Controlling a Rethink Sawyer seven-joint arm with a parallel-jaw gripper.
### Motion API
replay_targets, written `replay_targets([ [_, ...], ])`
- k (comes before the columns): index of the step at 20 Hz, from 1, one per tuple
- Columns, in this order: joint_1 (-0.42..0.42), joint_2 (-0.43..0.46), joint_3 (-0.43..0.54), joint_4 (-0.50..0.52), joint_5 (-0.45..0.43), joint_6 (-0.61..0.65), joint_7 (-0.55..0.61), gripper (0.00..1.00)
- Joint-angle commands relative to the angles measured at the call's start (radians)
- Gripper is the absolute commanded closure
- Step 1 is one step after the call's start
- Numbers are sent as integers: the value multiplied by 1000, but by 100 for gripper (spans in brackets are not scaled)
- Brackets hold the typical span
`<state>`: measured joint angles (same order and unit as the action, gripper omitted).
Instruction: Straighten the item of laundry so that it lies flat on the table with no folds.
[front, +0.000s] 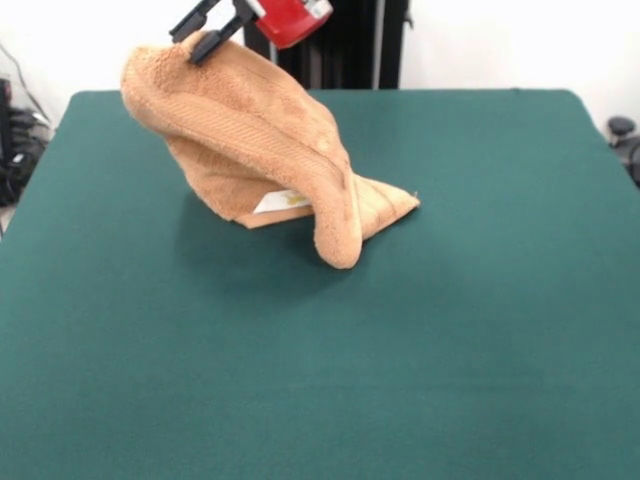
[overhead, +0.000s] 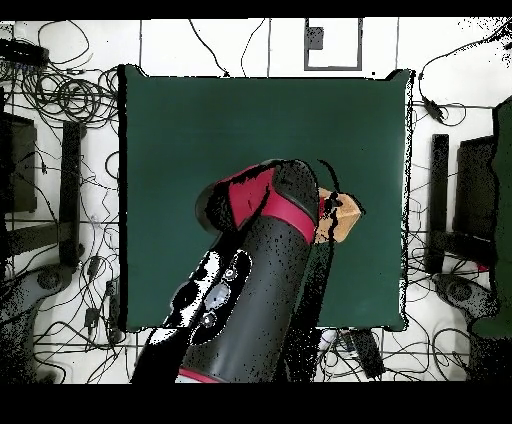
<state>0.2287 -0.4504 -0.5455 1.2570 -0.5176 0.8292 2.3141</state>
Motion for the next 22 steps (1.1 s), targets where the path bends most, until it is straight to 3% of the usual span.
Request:
replay_targets([
  [1, 23, 21, 139, 87, -45, 3, -140, 100],
  [4, 2, 6, 172, 92, -64, 4, -245, 100],
  [6, -42, -5, 231, 72, -65, 33, -374, 100],
  [9, -182, -35, 391, 104, -30, -1, -566, 100],
  [12, -281, -33, 503, 120, -8, 11, -661, 100],
  [17, -400, -22, 649, 138, -2, 32, -778, 100],
  [22, -407, -24, 656, 143, -27, 26, -730, 100],
])
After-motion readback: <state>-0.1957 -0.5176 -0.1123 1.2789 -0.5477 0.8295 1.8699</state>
